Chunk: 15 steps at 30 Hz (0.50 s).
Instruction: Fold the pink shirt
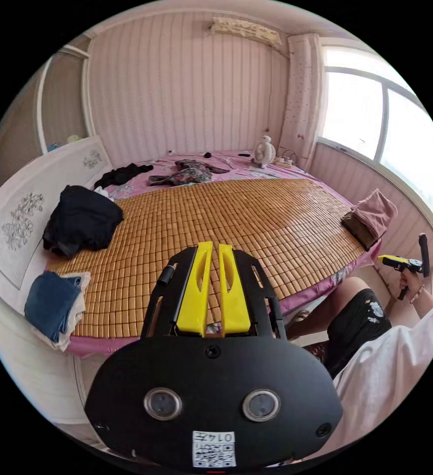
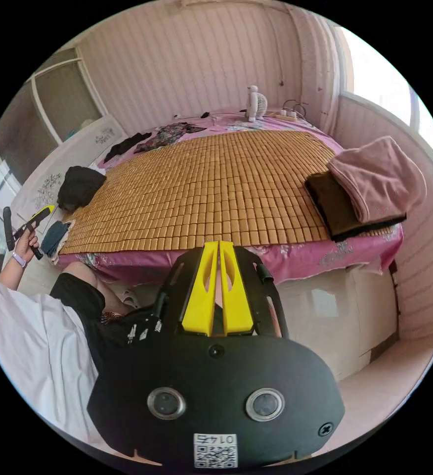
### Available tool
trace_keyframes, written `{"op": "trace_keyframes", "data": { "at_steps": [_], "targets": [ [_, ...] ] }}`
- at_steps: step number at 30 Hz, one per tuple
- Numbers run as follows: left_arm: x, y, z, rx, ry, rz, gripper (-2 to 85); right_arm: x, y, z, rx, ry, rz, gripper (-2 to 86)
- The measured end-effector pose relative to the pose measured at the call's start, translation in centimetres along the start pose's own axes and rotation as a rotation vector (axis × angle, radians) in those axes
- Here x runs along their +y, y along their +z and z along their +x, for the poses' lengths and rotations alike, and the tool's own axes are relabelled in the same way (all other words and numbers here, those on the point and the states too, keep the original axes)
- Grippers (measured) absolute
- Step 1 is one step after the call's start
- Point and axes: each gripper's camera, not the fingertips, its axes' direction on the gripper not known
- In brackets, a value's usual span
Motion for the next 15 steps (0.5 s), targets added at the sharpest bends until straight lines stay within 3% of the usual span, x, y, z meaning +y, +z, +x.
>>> {"op": "trace_keyframes", "data": {
  "at_steps": [8, 15],
  "targets": [
    [14.1, -14.2, -20.4, -0.179, -0.505, 0.075, 3.3, -15.2, 7.0, -21.9, -0.235, -0.449, -0.088, 0.9],
    [19.9, -21.1, -33.8, -0.239, -0.772, 0.140, 5.8, -25.2, 15.6, -44.3, -0.497, -0.822, -0.260, 5.9]
  ]
}}
